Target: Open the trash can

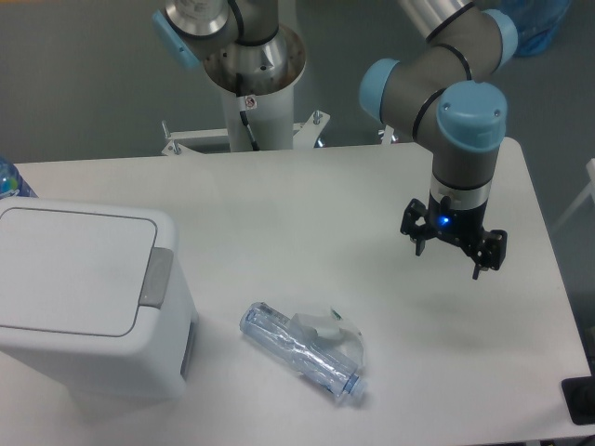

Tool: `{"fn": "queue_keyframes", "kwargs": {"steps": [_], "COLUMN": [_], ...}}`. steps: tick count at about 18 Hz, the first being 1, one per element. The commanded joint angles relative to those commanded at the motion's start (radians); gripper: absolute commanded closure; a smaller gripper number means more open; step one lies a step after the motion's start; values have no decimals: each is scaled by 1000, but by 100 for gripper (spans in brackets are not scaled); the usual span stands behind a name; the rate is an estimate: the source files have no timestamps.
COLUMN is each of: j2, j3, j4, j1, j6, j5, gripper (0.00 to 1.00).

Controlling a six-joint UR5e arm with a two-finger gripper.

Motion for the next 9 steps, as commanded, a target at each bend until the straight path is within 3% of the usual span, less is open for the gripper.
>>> {"fn": "queue_keyframes", "kwargs": {"steps": [9], "j2": [0], "j3": [2], "j4": [-2], "j1": [-5], "j6": [-11], "j5": [5], "gripper": [0]}}
